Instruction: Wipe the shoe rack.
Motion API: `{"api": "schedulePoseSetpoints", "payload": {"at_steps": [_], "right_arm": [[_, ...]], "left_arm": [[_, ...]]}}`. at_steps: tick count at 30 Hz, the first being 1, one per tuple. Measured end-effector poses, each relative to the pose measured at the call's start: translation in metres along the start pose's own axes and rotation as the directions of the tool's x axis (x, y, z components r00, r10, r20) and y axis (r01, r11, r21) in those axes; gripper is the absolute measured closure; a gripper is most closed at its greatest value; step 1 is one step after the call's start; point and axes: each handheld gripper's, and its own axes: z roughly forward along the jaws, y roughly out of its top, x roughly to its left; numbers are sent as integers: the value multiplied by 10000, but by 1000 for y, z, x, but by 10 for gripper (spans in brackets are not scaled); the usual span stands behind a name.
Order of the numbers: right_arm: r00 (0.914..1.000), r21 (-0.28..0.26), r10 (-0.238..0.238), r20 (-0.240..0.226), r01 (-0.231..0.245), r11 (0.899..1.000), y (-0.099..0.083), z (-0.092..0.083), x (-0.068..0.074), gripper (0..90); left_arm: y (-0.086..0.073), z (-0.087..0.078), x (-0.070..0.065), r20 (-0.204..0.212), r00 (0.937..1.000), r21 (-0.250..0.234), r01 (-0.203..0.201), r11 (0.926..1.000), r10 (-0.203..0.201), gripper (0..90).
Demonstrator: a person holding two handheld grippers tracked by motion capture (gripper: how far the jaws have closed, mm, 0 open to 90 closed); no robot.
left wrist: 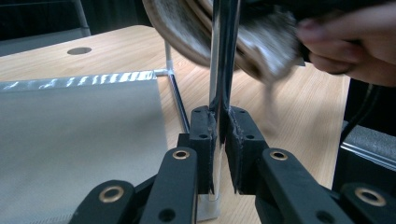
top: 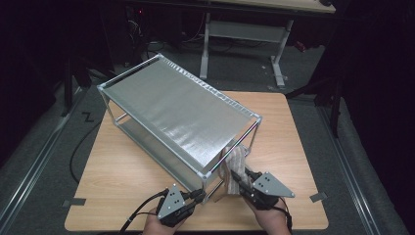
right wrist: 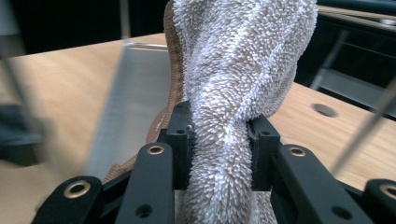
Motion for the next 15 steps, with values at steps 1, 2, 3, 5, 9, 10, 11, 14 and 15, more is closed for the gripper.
{"api": "schedulePoseSetpoints", "payload": {"at_steps": [1,2,3,5,9,10,11,14,15], "right_arm": [[9998,17,-86,-196,86,10000,1,-2,7,685],[9996,23,-48,-283,48,10000,1,-3,10,686],[9988,31,-154,-472,156,9999,2,-5,14,686],[9973,21,-380,-630,382,9993,4,-9,24,686],[9968,20,-560,-568,562,9984,5,-15,30,686],[9979,8,-498,-424,498,9988,5,-15,29,686],[9987,-28,-356,-365,355,9994,5,-16,26,686],[9998,-23,12,-196,-12,10000,6,-15,15,686],[9999,-29,73,-106,-74,10000,7,-13,12,686]], "left_arm": [[0,0,0,5,10000,-2,-20,10000,20,810],[0,1,0,-13,10000,-8,-57,10000,57,810],[0,2,1,21,10000,-54,-33,10000,33,810],[1,4,1,49,10000,-37,-50,10000,50,810],[1,6,1,131,9999,-40,-94,9999,95,810],[1,7,1,139,9998,-40,-116,9999,117,810],[1,7,0,139,9998,-56,-114,9999,115,810],[1,8,-2,132,9998,-83,-125,9999,126,810],[1,7,-2,119,9999,-82,-116,9999,117,810]]}}
